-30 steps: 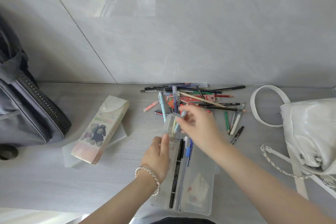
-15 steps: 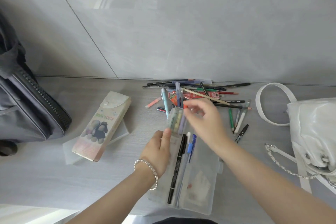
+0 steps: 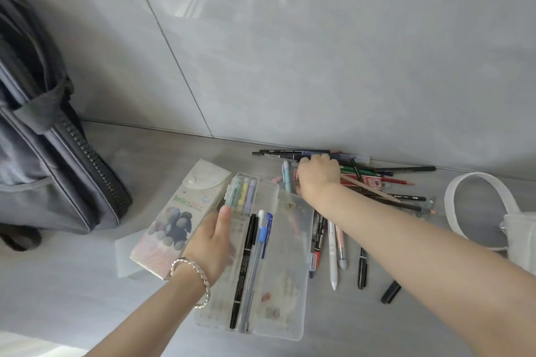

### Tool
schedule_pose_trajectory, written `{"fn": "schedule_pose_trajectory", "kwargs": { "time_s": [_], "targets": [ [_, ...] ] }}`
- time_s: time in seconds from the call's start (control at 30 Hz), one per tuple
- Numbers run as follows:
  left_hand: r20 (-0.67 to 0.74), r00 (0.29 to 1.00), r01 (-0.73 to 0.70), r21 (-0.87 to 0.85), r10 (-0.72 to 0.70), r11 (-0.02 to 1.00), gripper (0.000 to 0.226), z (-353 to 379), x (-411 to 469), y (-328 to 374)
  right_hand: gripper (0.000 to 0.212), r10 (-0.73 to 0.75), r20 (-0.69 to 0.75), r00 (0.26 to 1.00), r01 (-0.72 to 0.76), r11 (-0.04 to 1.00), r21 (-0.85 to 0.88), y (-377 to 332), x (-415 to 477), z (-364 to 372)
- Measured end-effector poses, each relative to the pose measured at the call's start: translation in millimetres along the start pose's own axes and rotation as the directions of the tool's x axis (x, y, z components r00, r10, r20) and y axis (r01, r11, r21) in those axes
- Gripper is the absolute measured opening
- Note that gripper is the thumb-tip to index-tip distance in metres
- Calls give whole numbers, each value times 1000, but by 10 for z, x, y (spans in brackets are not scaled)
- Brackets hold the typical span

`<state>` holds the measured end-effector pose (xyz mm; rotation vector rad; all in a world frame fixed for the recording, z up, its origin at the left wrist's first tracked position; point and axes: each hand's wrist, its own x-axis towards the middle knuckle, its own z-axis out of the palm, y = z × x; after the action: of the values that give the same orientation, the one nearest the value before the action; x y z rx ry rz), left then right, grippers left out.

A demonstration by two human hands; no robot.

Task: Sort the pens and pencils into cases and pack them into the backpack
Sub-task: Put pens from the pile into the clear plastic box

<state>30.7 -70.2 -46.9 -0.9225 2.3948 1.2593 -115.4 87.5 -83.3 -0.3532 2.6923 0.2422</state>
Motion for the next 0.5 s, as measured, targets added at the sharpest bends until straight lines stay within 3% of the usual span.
{"fn": "schedule_pose_trajectory", "kwargs": {
  "time_s": [0.13, 0.3, 0.5],
  "targets": [
    [19, 1000, -4, -9, 4, 1000, 52, -30, 17, -17, 41, 50, -11, 999, -50, 999, 11, -6, 22, 19],
    [5, 1000, 23, -47, -23, 999, 53, -82, 89, -55, 29, -20, -115, 993, 25, 999, 45, 74, -67, 87],
    [1, 999, 33, -88, -33, 996, 43, -73, 96, -102, 30, -117, -107, 987, 117, 993, -8, 154, -61, 122]
  ]
}}
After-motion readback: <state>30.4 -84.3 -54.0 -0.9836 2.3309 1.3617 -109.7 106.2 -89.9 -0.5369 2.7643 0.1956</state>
